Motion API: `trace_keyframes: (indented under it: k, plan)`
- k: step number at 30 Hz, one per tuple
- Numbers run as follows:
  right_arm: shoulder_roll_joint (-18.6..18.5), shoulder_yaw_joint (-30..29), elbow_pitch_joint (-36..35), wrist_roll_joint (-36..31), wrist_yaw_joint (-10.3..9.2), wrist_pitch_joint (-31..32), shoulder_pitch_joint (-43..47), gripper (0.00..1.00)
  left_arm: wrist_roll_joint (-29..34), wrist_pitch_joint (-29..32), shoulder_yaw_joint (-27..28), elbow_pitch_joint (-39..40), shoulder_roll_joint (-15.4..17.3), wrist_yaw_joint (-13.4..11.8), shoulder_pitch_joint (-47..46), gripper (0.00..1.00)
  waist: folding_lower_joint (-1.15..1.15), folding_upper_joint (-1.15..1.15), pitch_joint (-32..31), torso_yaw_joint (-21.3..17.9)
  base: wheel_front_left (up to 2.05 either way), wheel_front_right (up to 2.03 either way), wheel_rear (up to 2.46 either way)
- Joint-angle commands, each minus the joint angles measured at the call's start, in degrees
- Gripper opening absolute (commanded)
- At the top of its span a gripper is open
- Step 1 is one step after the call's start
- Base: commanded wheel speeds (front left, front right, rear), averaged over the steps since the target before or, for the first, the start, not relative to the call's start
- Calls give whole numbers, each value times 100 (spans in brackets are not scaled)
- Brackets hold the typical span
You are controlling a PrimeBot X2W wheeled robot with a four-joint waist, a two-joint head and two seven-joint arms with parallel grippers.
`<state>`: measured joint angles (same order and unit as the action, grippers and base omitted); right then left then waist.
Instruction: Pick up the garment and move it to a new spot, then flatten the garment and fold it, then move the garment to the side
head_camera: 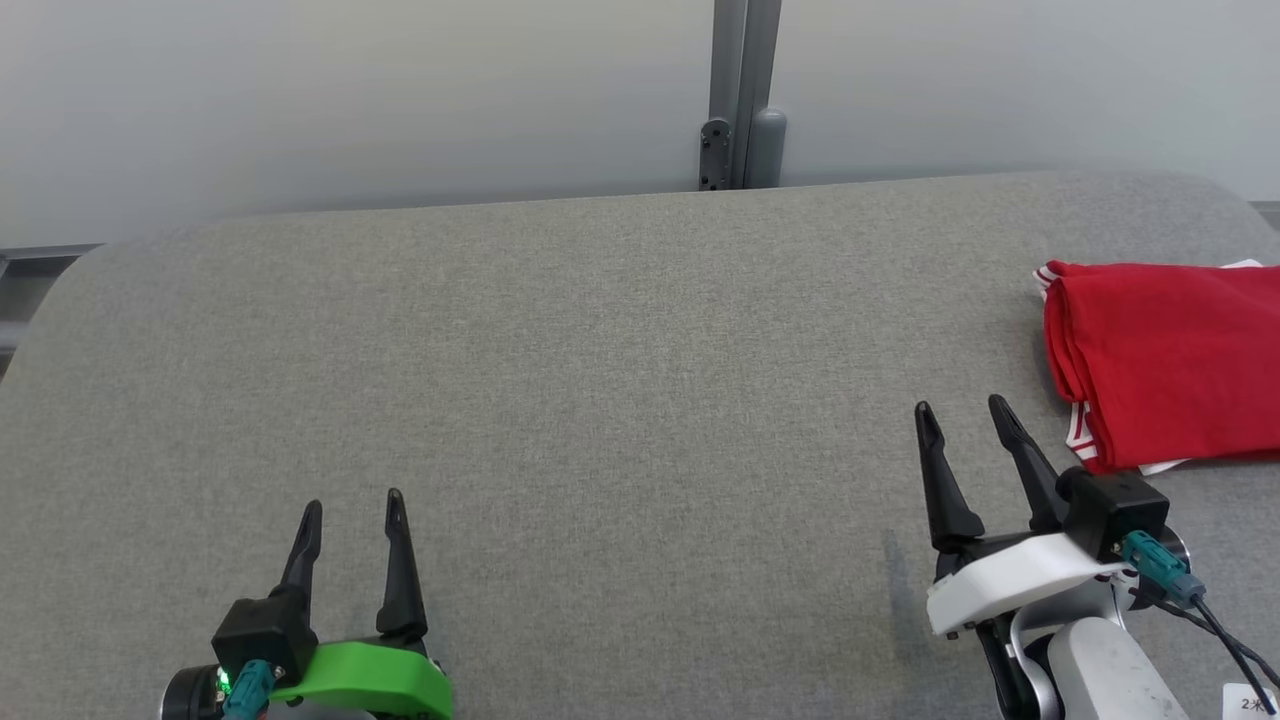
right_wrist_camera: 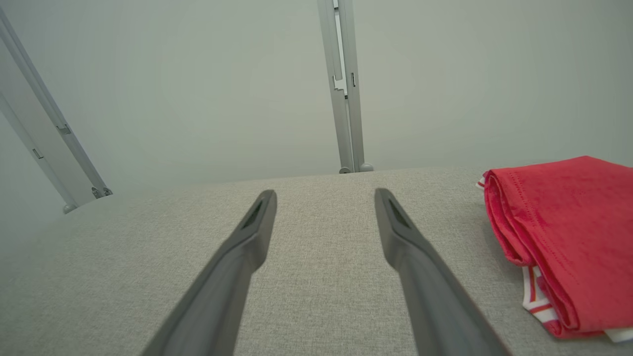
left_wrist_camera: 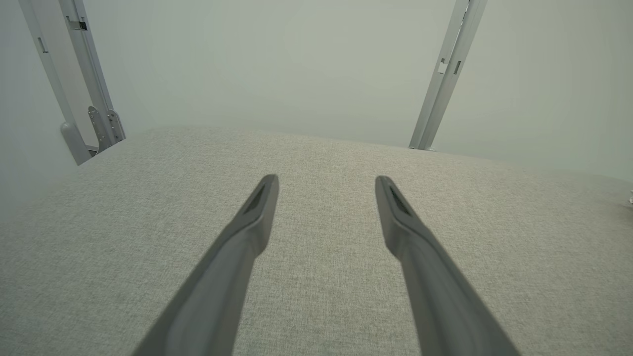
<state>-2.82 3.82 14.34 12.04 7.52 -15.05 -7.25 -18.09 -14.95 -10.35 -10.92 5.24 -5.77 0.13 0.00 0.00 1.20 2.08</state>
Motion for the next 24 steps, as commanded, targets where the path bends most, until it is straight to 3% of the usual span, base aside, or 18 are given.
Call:
trace_keyframes:
  k: [1, 14, 15, 18, 24]
  plan:
    - [-18, 3, -10, 23, -6, -14, 72, 100, 37, -24, -1, 19, 6, 13, 54, 100, 0, 0, 0, -15, 0, 0, 0]
    - [-17, -37, -10, 55, -6, -15, 113, 100, 90, -30, -4, 11, -1, 74, -25, 100, 0, 0, 7, -15, 0, 0, 0]
    - [2, -30, 21, 41, 0, 0, 27, 0, 58, 0, -10, -14, -9, 67, 3, 0, 0, 0, 7, -16, 0, 0, 0]
    - [26, -22, 159, 46, 0, 7, 112, 0, 48, 28, -28, -165, -30, 68, 64, 0, 0, 0, 7, -16, 0, 0, 0]
    - [20, -99, 140, 706, 0, 177, 108, 0, -568, 199, 111, -177, -46, 172, 4, 0, 0, 0, 2, -25, 0, 0, 0]
